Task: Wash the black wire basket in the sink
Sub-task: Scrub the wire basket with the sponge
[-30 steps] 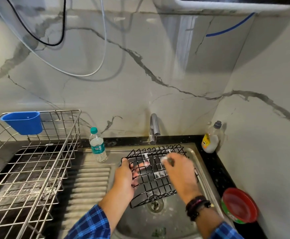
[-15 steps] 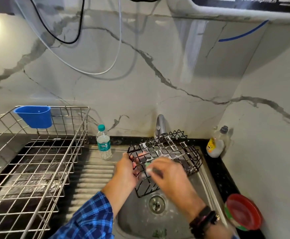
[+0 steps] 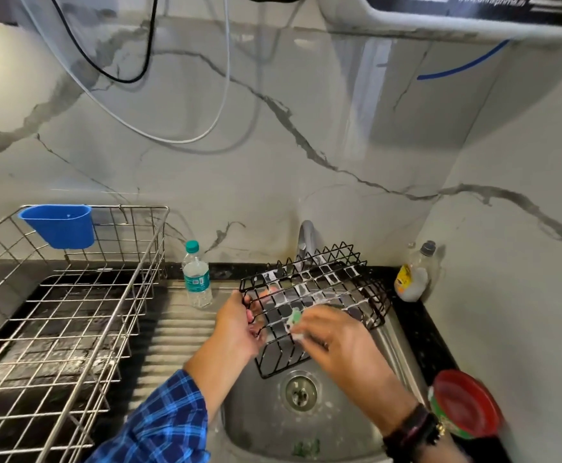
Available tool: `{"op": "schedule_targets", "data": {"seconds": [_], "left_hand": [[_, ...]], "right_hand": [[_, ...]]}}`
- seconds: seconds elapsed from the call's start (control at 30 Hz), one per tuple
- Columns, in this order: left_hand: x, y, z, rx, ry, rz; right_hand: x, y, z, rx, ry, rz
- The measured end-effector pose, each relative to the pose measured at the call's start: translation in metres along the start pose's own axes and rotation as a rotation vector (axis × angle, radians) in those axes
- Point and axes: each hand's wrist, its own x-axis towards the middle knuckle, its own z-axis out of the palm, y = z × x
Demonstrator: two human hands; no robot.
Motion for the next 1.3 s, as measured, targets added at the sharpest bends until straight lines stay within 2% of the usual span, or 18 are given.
{"op": "schedule_targets", "data": {"seconds": [0.07, 0.27, 0.33, 0.43, 0.57, 0.77, 0.87, 1.0, 1.1, 1.2, 1.3], "left_hand": [[0.000, -0.001, -0.003, -0.037, -0.015, -0.004], [0.004, -0.009, -0.004, 0.001, -0.026, 0.019], [0.005, -0.012, -0.005, 0.073, -0.009, 0.046], [0.002, -0.017, 0.000, 0.064, -0.096, 0.116], [-0.004, -0.024, 0.006, 0.181, -0.214, 0.246], [-0.010, -0.028, -0.002, 0.493, -0.227, 0.651], [-0.008, -0.031, -0.012, 0.609, -0.254, 0.767], [-0.012, -0.032, -0.013, 0.645, -0.232, 0.836], [-0.015, -0.031, -0.010, 0.689, -0.269, 0.883], [-0.014, -0.029, -0.009, 0.709, -0.276, 0.912], [-0.015, -0.028, -0.009, 0.745, -0.257, 0.968]], "right_hand": [[-0.008, 0.023, -0.014, 0.005, 0.023, 0.045], [-0.011, 0.068, -0.041, -0.062, 0.244, 0.371], [0.003, 0.068, -0.041, -0.025, 0.361, 0.466], [0.032, 0.066, -0.041, -0.079, 0.516, 0.532], [0.059, 0.040, -0.028, -0.120, 0.419, 0.519], [0.072, 0.009, -0.026, 0.026, 0.137, 0.298], [0.064, 0.025, -0.037, -0.023, 0.027, 0.303], [0.054, 0.051, -0.048, -0.109, 0.033, 0.478], [0.058, 0.046, -0.043, -0.201, 0.058, 0.520], [0.058, 0.035, -0.039, -0.342, 0.148, 0.505], [0.058, 0.033, -0.038, -0.380, 0.175, 0.454]]}}
